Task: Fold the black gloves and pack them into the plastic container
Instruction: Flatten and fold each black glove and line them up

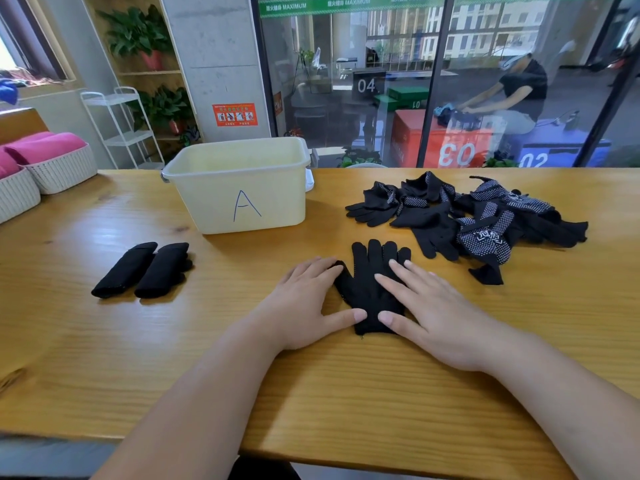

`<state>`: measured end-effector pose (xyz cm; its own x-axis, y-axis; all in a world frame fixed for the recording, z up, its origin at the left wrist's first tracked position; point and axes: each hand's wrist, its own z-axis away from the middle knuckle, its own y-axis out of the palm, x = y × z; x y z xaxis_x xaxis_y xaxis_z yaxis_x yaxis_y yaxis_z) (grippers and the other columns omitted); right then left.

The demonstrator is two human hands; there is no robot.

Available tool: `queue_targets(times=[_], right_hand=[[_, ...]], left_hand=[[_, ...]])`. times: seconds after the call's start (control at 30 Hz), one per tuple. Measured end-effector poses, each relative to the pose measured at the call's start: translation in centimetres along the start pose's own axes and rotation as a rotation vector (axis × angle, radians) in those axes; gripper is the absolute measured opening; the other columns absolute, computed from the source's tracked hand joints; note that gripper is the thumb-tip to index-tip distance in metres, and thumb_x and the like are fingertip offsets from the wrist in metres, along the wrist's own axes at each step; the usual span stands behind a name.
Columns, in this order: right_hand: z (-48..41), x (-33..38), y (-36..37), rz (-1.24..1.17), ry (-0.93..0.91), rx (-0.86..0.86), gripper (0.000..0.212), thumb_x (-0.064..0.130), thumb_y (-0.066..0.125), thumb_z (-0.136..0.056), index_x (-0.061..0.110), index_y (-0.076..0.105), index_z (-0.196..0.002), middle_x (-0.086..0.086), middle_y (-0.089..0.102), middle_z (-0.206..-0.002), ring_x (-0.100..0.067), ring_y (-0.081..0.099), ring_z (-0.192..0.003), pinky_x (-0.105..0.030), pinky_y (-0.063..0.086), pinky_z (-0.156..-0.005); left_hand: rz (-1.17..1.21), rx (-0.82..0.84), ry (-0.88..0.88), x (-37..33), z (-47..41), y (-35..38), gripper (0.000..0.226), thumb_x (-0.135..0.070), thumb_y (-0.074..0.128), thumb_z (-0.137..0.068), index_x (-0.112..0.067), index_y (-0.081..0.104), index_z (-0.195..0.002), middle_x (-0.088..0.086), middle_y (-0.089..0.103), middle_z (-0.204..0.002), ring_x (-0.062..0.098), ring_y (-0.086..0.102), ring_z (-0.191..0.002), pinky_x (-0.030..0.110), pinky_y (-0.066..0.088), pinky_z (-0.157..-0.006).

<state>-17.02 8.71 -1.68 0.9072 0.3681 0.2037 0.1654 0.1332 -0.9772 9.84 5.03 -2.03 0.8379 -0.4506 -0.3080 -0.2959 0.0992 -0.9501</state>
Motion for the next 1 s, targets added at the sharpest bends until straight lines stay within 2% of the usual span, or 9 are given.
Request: queue_targets(times=[0.07,0.13,0.23,0.27,0.33,0.53,0.73,0.87,1.0], right_hand=[[0.4,-0.3,0.0,-0.033,-0.025,-0.039,0.082,0.086,0.013,-0.096,0.049,0.0,-0.167,0.023,-0.02,-0.173,0.004,-0.029,-0.154,-0.038,-0.005,-0.133],[0.9,-0.7,-0.4,-0.097,-0.073,-0.081,0.075,0.081,0.028,-0.098,0.05,0.017,-0.165,0.028,-0.007,-0.173,0.009,-0.019,-0.155,-0.034,0.003,-0.132],[1.3,-1.3,-1.3,-0.223,-0.189,-0.2,0.049,0.073,0.062,-0.092,0.055,0.06,-0.137,0.037,0.036,-0.158,0.01,0.022,-0.153,-0.033,0.03,-0.124],[1.3,-1.5,-1.4,-0.244,-0.222,-0.237,0.04,0.07,0.07,-0.088,0.054,0.068,-0.125,0.036,0.047,-0.149,0.007,0.035,-0.147,-0.034,0.036,-0.119],[1.2,-1.6,-1.3,-0.267,-0.254,-0.275,0.029,0.065,0.078,-0.084,0.051,0.075,-0.109,0.034,0.058,-0.134,0.002,0.048,-0.135,-0.033,0.043,-0.111],[1.0,-1.7,-0.8,-0.195,-0.286,-0.343,0.021,0.056,0.079,-0.088,0.041,0.081,-0.103,0.031,0.066,-0.117,-0.001,0.058,-0.119,-0.033,0.052,-0.096],[0.9,-1.0,-0.5,-0.038,-0.286,-0.394,0.024,0.055,0.061,-0.098,0.037,0.075,-0.103,0.026,0.067,-0.105,-0.003,0.06,-0.101,-0.035,0.056,-0.08],[1.1,-0.7,-0.4,-0.104,-0.215,-0.467,0.022,0.053,0.057,-0.098,0.036,0.071,-0.101,0.023,0.064,-0.093,-0.002,0.059,-0.091,-0.034,0.054,-0.074],[1.2,-0.8,-0.5,-0.209,-0.158,-0.473,0.013,0.051,0.064,-0.097,0.04,0.069,-0.103,0.025,0.062,-0.095,0.003,0.057,-0.099,-0.028,0.05,-0.078]], left_hand=[[0.005,0.001,-0.003,0.1,0.1,-0.1,0.105,-0.093,0.037,-0.086,-0.029,0.025,-0.169,-0.016,0.012,-0.176,0.008,0.002,-0.163,0.044,0.012,-0.134],[0.047,-0.045,0.01,0.1,0.3,-0.5,0.096,-0.088,0.046,-0.089,-0.032,0.033,-0.166,-0.018,0.019,-0.174,0.007,0.009,-0.161,0.042,0.018,-0.132],[0.18,-0.151,0.085,0.2,0.5,-1.2,0.068,-0.073,0.07,-0.088,-0.039,0.058,-0.145,-0.025,0.045,-0.153,0.002,0.038,-0.147,0.035,0.037,-0.122],[0.216,-0.165,0.13,0.2,0.5,-1.2,0.056,-0.068,0.076,-0.087,-0.041,0.065,-0.135,-0.027,0.051,-0.143,0.001,0.045,-0.14,0.032,0.042,-0.117],[0.249,-0.158,0.216,-0.2,0.5,-1.1,0.038,-0.058,0.084,-0.086,-0.041,0.073,-0.119,-0.026,0.06,-0.129,0.004,0.055,-0.129,0.03,0.047,-0.108],[0.369,-0.135,0.302,-0.9,0.5,-0.8,0.016,-0.039,0.088,-0.089,-0.032,0.082,-0.102,-0.018,0.07,-0.114,0.011,0.068,-0.113,0.03,0.053,-0.098],[0.302,-0.13,0.289,-1.0,0.7,-0.7,0.032,-0.056,0.088,-0.083,-0.034,0.08,-0.105,-0.021,0.067,-0.118,0.009,0.062,-0.119,0.025,0.049,-0.098],[0.21,-0.193,0.309,-1.4,0.6,-0.6,0.037,-0.059,0.087,-0.083,-0.035,0.075,-0.109,-0.02,0.066,-0.111,0.012,0.059,-0.112,0.031,0.05,-0.094],[0.133,-0.268,0.327,-1.5,0.4,-0.4,0.019,-0.036,0.083,-0.089,-0.033,0.073,-0.105,-0.02,0.067,-0.105,0.008,0.058,-0.105,0.034,0.051,-0.093]])
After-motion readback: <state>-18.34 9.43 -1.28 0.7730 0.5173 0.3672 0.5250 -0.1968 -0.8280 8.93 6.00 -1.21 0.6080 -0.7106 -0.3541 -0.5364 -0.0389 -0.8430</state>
